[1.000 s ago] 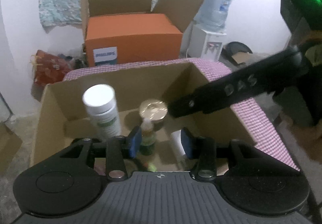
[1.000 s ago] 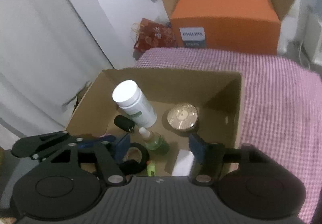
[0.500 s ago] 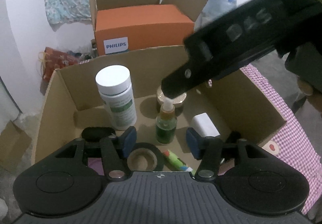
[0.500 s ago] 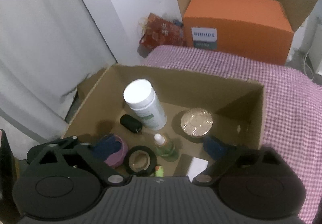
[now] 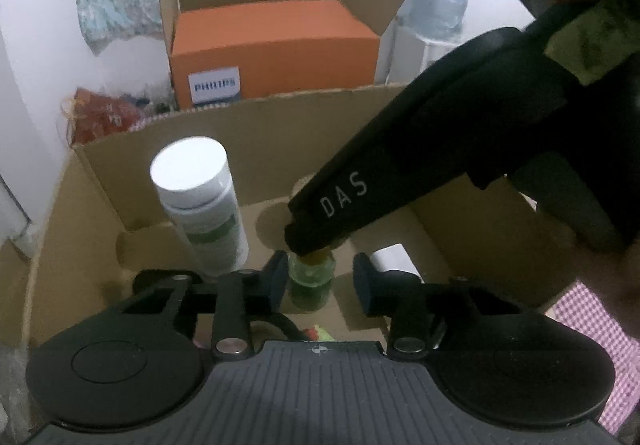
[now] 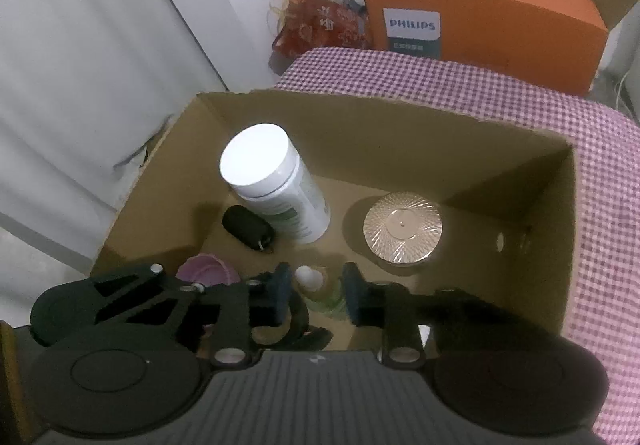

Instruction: Organize rigid objects

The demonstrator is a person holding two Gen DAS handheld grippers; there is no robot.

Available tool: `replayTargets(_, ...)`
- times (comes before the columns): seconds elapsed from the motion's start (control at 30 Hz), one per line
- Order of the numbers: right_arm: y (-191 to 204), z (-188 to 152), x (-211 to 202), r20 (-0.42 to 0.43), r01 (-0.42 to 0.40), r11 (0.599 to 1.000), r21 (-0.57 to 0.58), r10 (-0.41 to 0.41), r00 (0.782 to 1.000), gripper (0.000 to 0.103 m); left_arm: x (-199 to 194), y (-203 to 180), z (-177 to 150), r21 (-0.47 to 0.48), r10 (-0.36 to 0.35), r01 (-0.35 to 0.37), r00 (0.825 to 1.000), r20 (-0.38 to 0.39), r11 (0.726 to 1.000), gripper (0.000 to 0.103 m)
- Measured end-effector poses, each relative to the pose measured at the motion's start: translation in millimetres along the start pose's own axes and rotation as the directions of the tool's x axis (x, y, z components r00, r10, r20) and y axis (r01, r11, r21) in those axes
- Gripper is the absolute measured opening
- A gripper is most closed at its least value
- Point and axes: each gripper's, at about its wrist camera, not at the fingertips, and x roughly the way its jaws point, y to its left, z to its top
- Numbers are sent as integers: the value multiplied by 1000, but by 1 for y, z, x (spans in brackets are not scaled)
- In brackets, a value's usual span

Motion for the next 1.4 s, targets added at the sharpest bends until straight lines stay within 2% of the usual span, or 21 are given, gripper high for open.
replayTargets(0.03, -1, 0, 1, 3, -9, 1000, 1, 9, 1000, 20, 3, 1, 1, -9, -10, 10, 1000, -12, 1000, 27)
replayTargets(0.1, -1, 1, 1, 10, -11, 1000, -4, 11, 1000, 20, 5, 2, 1, -20, -25, 24, 999, -25, 1000, 24)
replayTargets(0.27, 0, 0, -4, 22, -2, 999, -44, 3, 1000, 17, 5, -1, 2, -34, -69, 68, 997, -38, 997, 24)
replayTargets(0.63, -3, -3, -13, 14, 20, 996, -83, -19, 1000, 10, -1, -16, 5, -15, -118, 118, 993, -19, 993, 24)
replayTargets(0.83, -1, -3, -12, 12, 19, 996, -83, -18, 1000, 12, -11, -12, 1, -1, -100, 100, 995, -2, 995, 25)
replayTargets(0.93, -4, 0, -18, 13, -30, 999, -45, 31, 999, 13, -28, -5, -4, 10, -73, 73, 997, 31, 997, 25)
replayTargets(1.1, -3, 11, -40, 87, -66, 997, -30, 68, 994, 15, -52, 14, -7, 11, 0, -1, 996, 90, 1000, 26)
replayTargets(1.2, 3, 21, -45, 113, -68, 997, -34, 71, 991, 25, -55, 23, -6, 13, 73, -75, 990, 120, 997, 29)
replayTargets(1.27, 9, 26, -43, 127, -63, 997, -40, 67, 990, 52, -50, 27, -3, 8, 107, -108, 987, 119, 994, 29)
replayTargets(1.3, 14, 29, -41, 136, -60, 997, -48, 66, 989, 56, -47, 29, -2, 6, 119, -121, 986, 119, 993, 29)
replayTargets(1.4, 26, 37, -28, 125, -59, 996, -73, 68, 990, 57, -34, 33, 5, 0, 139, -140, 984, 108, 990, 29)
